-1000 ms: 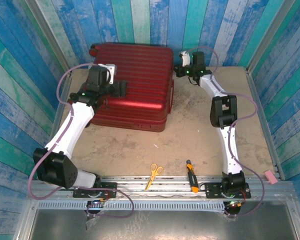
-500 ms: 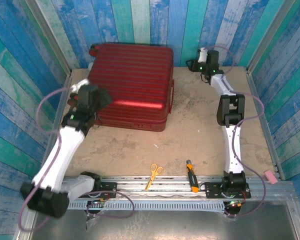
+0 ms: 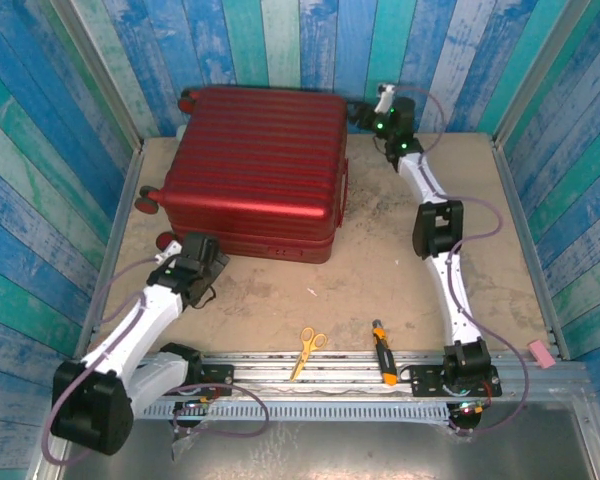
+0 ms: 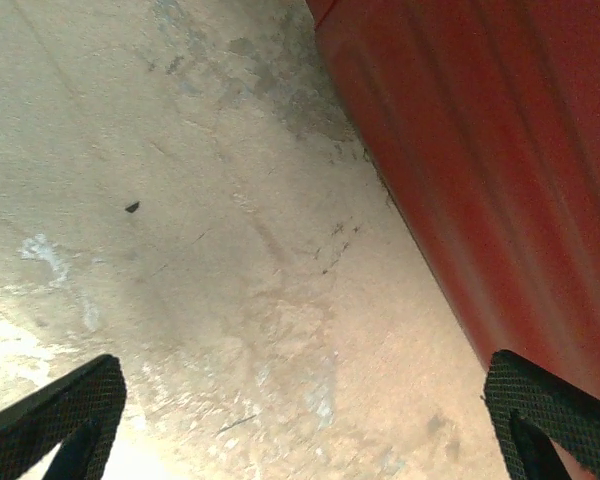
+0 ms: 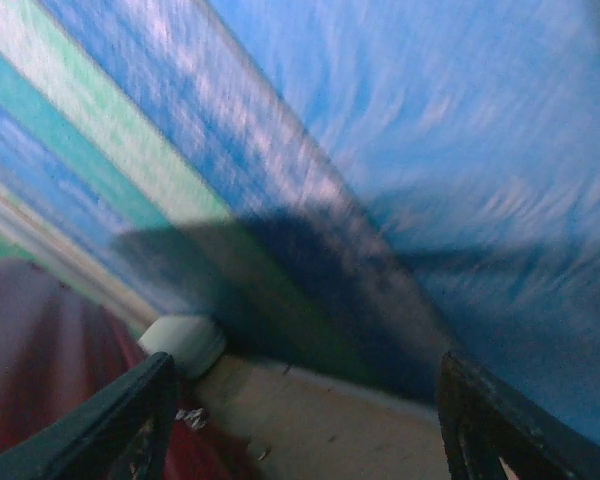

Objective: Pack the luggage

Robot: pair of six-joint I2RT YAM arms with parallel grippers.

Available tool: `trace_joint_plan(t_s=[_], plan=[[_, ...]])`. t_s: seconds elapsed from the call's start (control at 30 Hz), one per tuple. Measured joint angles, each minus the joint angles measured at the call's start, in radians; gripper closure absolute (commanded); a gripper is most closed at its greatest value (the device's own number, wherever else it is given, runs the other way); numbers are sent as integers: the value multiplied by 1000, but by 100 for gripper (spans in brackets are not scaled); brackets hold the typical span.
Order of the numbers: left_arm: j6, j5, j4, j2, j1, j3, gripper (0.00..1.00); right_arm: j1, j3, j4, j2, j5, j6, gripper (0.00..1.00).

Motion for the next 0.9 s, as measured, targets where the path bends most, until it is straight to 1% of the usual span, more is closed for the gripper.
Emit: trace_joint_plan(t_s=[0.07, 0.13, 0.27, 0.37, 0.5, 0.6, 0.67, 0.8, 0.9], plan=[[4, -11, 27, 40, 6, 24, 7, 0, 2, 8, 14, -33, 34, 34], [15, -10, 63, 73, 43, 48, 6, -3, 6, 12, 21, -83, 63, 37], [70, 46, 107, 146, 221, 56, 7, -21, 3, 27, 21, -223, 89, 45], [128, 61, 122, 238, 331, 86, 6, -38, -6, 46, 21, -327, 101, 47], [177, 68, 106, 373, 408, 181, 6, -55, -30, 65, 12, -472, 97, 49], [179, 55, 82, 460, 460, 266, 7, -56, -86, 65, -24, -584, 72, 50], [194, 53, 64, 515, 496, 320, 6, -56, -123, 65, -49, -655, 52, 53], [267, 57, 20, 586, 540, 410, 7, -56, -186, 88, -93, -743, 35, 56], [344, 55, -47, 647, 568, 506, 7, -55, -272, 134, -146, -787, 33, 59]])
